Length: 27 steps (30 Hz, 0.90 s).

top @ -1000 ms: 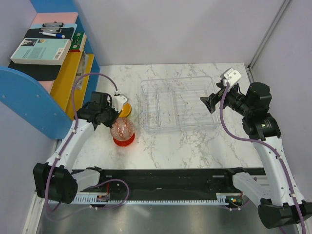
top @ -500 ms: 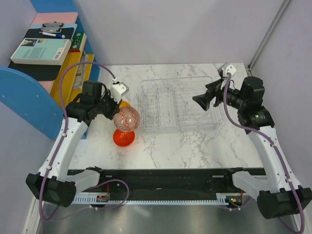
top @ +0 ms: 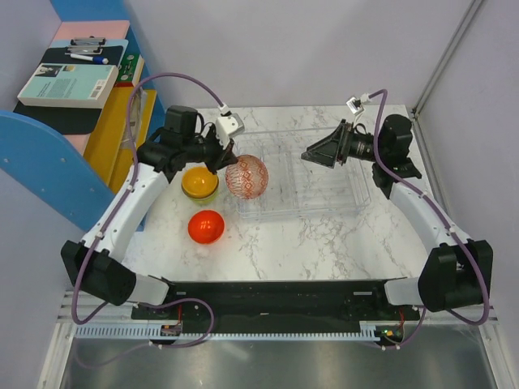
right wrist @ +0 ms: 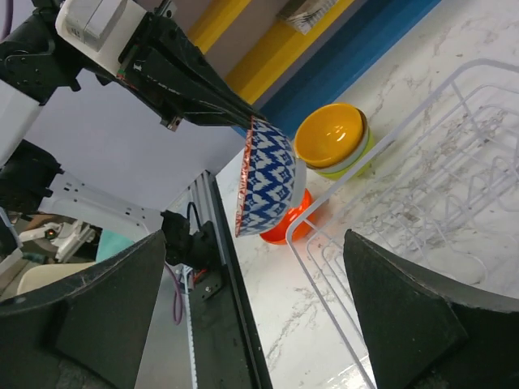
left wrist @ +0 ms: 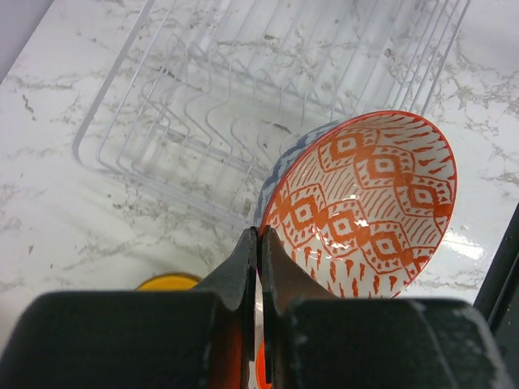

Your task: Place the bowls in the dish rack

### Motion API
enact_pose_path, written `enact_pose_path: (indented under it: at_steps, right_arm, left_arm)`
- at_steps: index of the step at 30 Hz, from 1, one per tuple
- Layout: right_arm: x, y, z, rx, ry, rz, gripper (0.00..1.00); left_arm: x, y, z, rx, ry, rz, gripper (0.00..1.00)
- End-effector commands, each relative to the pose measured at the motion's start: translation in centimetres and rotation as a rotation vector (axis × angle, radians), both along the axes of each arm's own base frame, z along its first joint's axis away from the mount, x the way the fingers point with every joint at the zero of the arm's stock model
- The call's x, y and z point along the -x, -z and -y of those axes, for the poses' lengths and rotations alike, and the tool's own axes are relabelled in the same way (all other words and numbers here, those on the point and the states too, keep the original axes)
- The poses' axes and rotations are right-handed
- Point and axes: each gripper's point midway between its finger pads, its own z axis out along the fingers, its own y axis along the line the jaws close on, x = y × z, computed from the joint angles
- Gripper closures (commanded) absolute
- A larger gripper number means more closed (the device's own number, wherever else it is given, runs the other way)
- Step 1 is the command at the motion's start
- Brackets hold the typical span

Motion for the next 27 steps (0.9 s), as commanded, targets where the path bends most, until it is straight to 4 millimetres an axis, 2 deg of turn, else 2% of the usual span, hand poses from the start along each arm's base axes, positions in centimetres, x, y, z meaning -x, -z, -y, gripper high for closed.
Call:
enact_pose_path:
  at_steps: [1,6,11,19,27]
  right_arm:
    - [1.1,-0.5,-1.1,-0.064,-0.108,-0.011,0.02]
    - [1.0,1.5,-1.9,-0.036,-0.106,-0.015,0.02]
    - [0.9,3.1,-2.3,-0.012,-0.112,-0.042,0.02]
    - [0.3,5.1,-2.6,0.037,-0.103,-0.055,0.02]
    - [1.0,5.7,-3.5,0.04,-0.171,-0.078,0.02]
  left_arm:
    - [-2.2,-5.0,4.3,0.12,0.129,0.162,0.98]
    - [-2.3,-4.6,7.8,0.152,0.234,0.122,0.98]
    - [-0.8,-5.0,10.3,0.176,0.335,0.128,0.98]
    - [-0.6,-6.4,11.5,0.201,0.364,0.153,0.98]
    - [-1.4,-6.2,12.1,0.18,0.345,0.166,0.98]
